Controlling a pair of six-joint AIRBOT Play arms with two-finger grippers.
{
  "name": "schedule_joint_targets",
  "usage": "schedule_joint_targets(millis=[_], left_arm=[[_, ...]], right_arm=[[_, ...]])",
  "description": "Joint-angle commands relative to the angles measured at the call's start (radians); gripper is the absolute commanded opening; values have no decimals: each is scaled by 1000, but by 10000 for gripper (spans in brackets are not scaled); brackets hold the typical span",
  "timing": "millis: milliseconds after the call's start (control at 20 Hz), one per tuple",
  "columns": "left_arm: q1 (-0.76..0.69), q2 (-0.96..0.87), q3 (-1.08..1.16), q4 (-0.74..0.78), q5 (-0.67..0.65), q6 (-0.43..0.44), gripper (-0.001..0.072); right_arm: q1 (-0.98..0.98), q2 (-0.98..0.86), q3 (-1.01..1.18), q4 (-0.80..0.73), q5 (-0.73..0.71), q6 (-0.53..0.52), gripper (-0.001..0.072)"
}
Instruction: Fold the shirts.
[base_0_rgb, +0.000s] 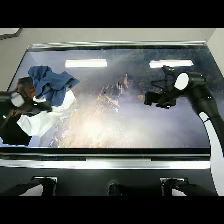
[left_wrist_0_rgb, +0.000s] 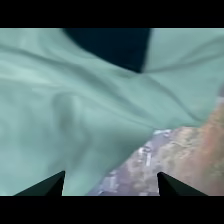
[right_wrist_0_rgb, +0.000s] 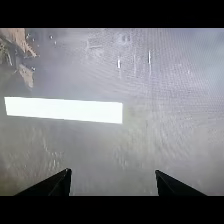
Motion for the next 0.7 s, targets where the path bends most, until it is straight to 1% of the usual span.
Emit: schedule_joint_targets(millis=[0, 100, 150, 200, 300, 350, 400, 450, 500, 550, 650], left_arm=[[235, -109, 66, -51, -151, -3, 720], [292, -144, 51, -97, -125, 0, 720], [297, -160, 42, -122, -96, 21, 720], [294, -175, 34, -152, -59, 55, 720], [279, -212, 30, -238, 1, 175, 720], [271, -229, 30, -250, 14, 189, 707], [267, -245, 30, -252, 14, 189, 562], [265, -254, 30, -256, 5, 190, 288], [265, -254, 32, -256, -18, 191, 35], [265, -243, 41, -266, -39, 207, 32], [261, -174, 86, -349, -39, 294, 30]], right_arm=[[0, -1, 0, 6, 28, 1, 622], [0, -1, 0, 6, 47, 0, 622], [0, -1, 0, 6, 51, 0, 622], [0, -1, 0, 6, 51, 0, 622], [0, 0, 0, 14, 52, 1, 622], [0, 0, 0, 26, 55, 1, 622], [0, 0, 0, 37, 63, 1, 622], [0, 4, 1, 39, 68, 0, 622], [0, 11, 1, 36, 67, 0, 622], [-1, 23, 2, 26, 63, -6, 622], [-1, 59, 18, -32, 59, -33, 622]])
